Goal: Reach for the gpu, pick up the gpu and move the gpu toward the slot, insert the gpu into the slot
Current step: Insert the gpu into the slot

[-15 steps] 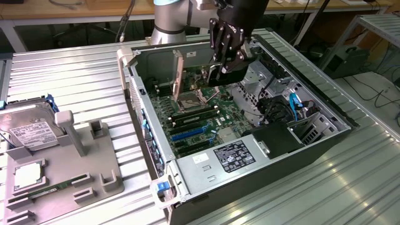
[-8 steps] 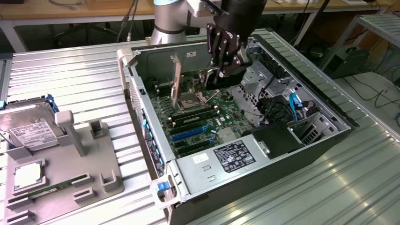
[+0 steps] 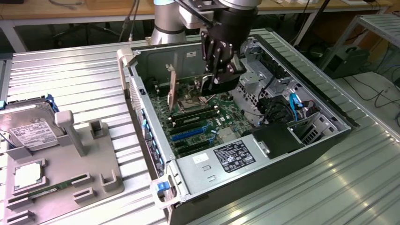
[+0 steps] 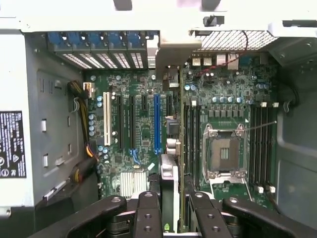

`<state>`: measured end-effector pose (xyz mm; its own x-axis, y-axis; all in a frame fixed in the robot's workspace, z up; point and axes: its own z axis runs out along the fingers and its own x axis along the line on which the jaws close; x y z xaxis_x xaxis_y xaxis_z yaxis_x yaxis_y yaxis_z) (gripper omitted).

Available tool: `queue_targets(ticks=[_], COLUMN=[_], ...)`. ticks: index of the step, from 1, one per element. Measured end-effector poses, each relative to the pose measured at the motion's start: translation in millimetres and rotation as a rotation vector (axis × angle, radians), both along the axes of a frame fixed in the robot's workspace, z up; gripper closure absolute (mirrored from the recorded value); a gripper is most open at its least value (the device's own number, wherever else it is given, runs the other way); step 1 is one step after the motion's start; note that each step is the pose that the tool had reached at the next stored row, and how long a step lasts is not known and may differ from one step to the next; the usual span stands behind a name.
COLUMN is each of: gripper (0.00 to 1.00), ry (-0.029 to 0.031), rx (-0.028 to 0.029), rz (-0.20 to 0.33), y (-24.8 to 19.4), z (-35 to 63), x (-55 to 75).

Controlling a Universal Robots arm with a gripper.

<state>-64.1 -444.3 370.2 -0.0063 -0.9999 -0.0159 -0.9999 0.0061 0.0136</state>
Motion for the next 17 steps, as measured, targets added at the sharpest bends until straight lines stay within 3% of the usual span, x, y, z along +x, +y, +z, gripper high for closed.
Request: queue_targets(ticks=[17], gripper=[0.73], ry=[0.0000], rx=[0.0000], rz=[0.000], y=[0.8], z=[-32.3], x=[-10.3])
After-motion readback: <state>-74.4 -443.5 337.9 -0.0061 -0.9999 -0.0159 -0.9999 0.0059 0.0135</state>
